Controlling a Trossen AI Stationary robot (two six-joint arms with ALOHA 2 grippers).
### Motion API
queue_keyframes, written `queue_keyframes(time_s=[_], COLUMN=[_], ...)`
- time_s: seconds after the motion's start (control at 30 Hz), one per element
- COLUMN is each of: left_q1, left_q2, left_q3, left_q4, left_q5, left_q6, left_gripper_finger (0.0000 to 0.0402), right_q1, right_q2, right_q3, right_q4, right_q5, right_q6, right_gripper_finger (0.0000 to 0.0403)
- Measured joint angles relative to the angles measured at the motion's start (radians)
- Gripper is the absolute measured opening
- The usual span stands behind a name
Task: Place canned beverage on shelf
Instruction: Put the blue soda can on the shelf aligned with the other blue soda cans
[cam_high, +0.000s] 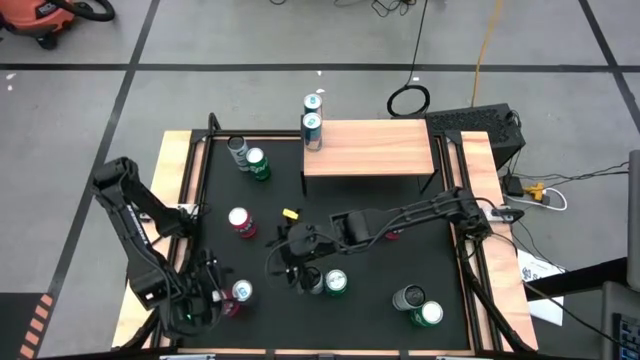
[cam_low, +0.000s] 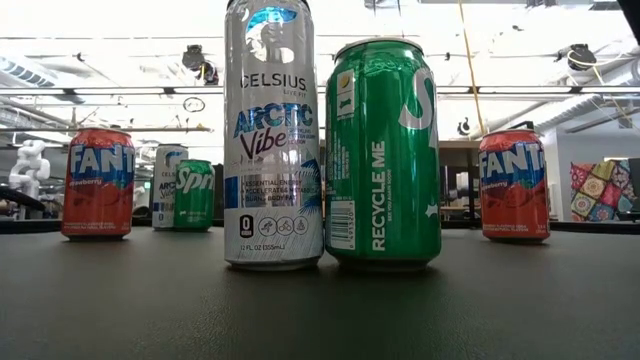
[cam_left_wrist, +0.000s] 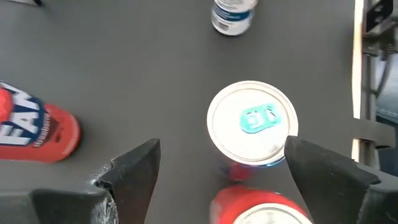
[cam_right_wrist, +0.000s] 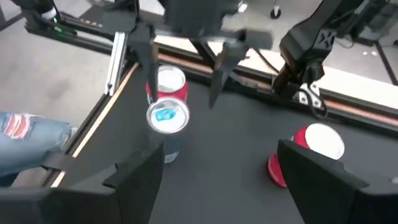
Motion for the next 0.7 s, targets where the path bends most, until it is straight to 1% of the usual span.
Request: queue_keyframes(time_s=[0.17,0.5,0.63,0.7], left_q1=[-0.025,-0.066,-0.066,-0.066], left_q2=[-0.009,-0.009,-0.010,-0.010], left_q3=[-0.001,0.012,0.055,0.067], left_q4=[-0.027,-0.034,-0.060,-0.037], left_q5=[-0.017,-0.026,-0.071,-0.090], left_q6=[-0.004,-0.029,-0.025,-0.003], left_gripper_finger=[0.0334,0.0334,0.0334,0.0334], right_q1=[0.000,0.000,0.000,0.000], right_q2=[-0.007,-0.016,-0.028,-0.028], right_q3=[0.000,0.000,0.000,-0.001], right_q4=[-0.028,-0.008,-0.017,-0.033], right_q5=[-0.001,-0.005,-0.005,-0.005], right_q6=[0.001,0.012,0.014,0.024], right_gripper_finger=[0.0299,0.0299,0.0299,0.0299])
